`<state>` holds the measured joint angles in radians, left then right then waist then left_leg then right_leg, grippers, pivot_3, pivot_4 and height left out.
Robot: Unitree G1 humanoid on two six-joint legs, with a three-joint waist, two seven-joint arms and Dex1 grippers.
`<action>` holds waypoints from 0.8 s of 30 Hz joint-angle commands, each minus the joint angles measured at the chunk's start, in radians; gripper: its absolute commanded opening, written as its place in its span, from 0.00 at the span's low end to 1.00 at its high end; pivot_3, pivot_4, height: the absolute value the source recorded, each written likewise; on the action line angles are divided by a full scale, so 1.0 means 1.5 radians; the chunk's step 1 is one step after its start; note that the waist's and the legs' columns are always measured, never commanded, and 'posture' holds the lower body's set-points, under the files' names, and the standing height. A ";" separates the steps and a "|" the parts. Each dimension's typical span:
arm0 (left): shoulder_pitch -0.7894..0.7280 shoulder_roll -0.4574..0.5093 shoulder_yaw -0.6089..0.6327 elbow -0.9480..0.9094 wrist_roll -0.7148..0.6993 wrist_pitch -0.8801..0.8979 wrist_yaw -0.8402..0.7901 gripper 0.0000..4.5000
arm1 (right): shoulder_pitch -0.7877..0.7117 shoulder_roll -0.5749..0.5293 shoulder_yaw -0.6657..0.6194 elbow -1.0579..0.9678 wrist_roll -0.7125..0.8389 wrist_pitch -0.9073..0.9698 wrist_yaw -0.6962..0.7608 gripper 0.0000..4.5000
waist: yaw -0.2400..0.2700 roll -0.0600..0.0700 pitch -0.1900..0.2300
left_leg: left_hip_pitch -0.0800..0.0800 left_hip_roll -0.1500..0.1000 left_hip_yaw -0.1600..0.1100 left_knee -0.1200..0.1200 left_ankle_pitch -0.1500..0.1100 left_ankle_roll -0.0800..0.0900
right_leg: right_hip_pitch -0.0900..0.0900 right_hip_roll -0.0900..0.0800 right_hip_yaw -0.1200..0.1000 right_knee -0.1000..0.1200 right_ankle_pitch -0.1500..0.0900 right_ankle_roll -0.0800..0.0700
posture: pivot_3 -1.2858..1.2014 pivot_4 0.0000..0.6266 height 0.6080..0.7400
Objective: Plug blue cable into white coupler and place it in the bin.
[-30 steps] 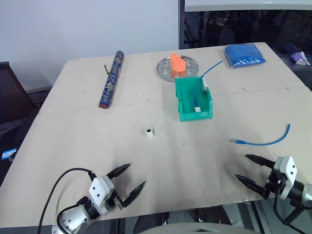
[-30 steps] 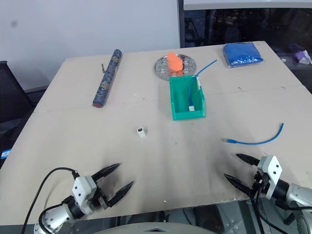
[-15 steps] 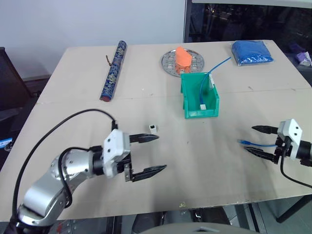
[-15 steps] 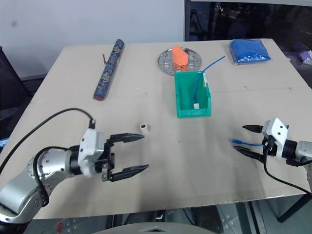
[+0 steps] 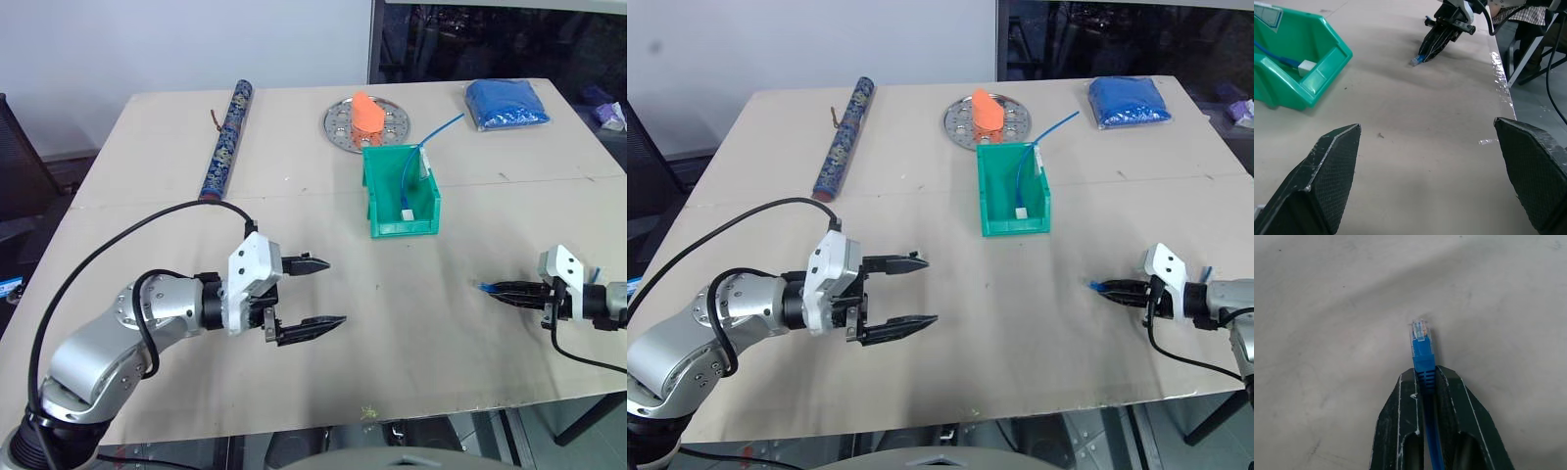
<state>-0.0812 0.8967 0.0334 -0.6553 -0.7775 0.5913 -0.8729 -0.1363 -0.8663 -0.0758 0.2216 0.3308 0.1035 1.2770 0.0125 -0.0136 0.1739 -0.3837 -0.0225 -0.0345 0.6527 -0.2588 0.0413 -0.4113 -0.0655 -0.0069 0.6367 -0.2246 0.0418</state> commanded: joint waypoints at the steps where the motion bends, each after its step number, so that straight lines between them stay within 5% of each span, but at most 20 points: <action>1: -0.017 0.001 0.012 -0.015 -0.002 -0.002 -0.012 1.00 | -0.019 0.021 0.020 -0.073 0.008 0.020 -0.008 0.01 | -0.001 0.000 0.000 | 0.000 0.000 0.000 0.000 0.000 0.000 | 0.000 0.000 0.000 0.000 0.000 0.000 | 0.52 0.24 1.00; 9: -0.085 0.029 -0.087 0.036 0.109 -0.014 -0.079 1.00 | -0.115 0.110 0.174 -0.171 -0.063 0.055 -0.033 0.01 | -0.001 0.000 0.000 | 0.001 0.000 0.000 0.000 0.000 0.000 | 0.000 0.001 0.000 0.001 0.000 0.000 | 0.52 0.24 1.00; 16: -0.171 -0.026 -0.184 0.076 0.203 0.027 -0.036 1.00 | -0.190 0.163 0.251 -0.172 -0.119 0.127 -0.075 0.01 | 0.001 -0.002 0.001 | 0.000 -0.001 0.000 0.001 0.000 0.000 | 0.000 0.000 0.001 0.001 0.001 0.001 | 0.52 0.24 1.00; 19: -0.178 -0.043 -0.208 0.095 0.231 0.019 -0.038 1.00 | -0.181 0.152 0.238 -0.178 -0.112 0.125 -0.072 0.22 | 0.001 -0.002 0.001 | -0.001 -0.001 -0.001 0.000 0.001 -0.002 | -0.001 0.000 0.000 0.001 0.001 0.001 | 0.52 0.24 1.00; 24: -0.207 -0.089 -0.242 0.166 0.268 -0.014 -0.055 1.00 | -0.096 0.143 0.117 -0.253 -0.015 0.153 -0.107 0.72 | 0.005 -0.002 0.001 | -0.001 -0.001 -0.002 0.000 0.000 -0.001 | -0.001 0.000 -0.001 0.001 0.001 0.001 | 0.52 0.24 1.00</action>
<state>-0.3784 0.7798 -0.3251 -0.4186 -0.3908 0.5992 -0.9518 -0.3024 -0.6441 0.1797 -0.0907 0.2373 0.3193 1.1331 0.0199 -0.0168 0.1758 -0.3861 -0.0251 -0.0388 0.6532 -0.2585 0.0406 -0.4122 -0.0665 -0.0089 0.6379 -0.2235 0.0435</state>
